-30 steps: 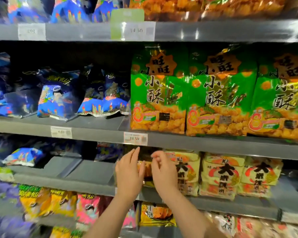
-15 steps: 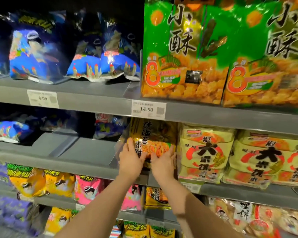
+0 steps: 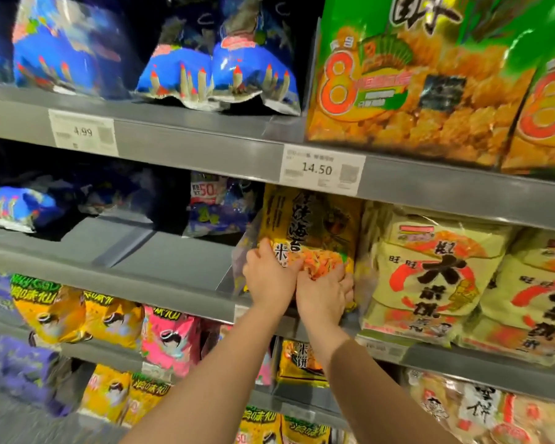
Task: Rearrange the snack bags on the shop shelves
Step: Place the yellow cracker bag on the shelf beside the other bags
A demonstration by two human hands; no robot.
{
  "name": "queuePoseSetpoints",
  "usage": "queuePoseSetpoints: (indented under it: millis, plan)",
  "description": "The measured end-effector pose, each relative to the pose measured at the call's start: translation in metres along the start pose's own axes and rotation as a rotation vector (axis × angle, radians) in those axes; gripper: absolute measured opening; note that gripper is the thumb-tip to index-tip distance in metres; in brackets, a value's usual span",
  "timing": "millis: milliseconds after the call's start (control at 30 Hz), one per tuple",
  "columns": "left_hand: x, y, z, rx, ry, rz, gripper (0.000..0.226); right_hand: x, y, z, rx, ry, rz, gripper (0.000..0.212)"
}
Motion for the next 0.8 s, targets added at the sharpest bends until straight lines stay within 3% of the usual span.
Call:
queuePoseSetpoints:
  millis: [133, 233, 367, 467, 600, 800]
  plan:
    - [0.013, 0.011, 0.004, -0.133, 0.076, 0.032, 0.068, 0.015, 0.004, 0.001, 0.085, -0.047, 0.027, 0.078]
    - [0.022, 0.019, 0.001, -0.105, 0.115, 0.111, 0.059, 0.028, 0.004, 0.003, 0.067, -0.067, 0.094, 0.070]
    - [0.027, 0.024, 0.005, -0.003, 0.162, 0.194, 0.072, 0.029, 0.004, 0.004, -0.062, -0.112, 0.135, 0.061]
    - [0.014, 0.018, 0.011, 0.024, 0.214, 0.149, 0.084, 0.016, 0.002, 0.000, -0.127, -0.180, 0.178, 0.066]
    - [-0.010, 0.010, 0.018, 0.144, 0.343, 0.051, 0.066, -0.005, 0.000, -0.001, -0.254, -0.356, 0.129, 0.061]
    - [-0.011, 0.012, 0.023, 0.315, 0.378, 0.150, 0.054, 0.010, 0.011, 0.005, -0.408, -0.303, 0.353, 0.068]
Point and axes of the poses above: each hand's wrist, its own x-axis towards the middle knuckle, its own y-axis out of the palm, z = x × y, the point moved 3 cm from there along x, towards the middle knuckle, and after that the axes turned 4 degrees about -y, right-handed, at the moved point
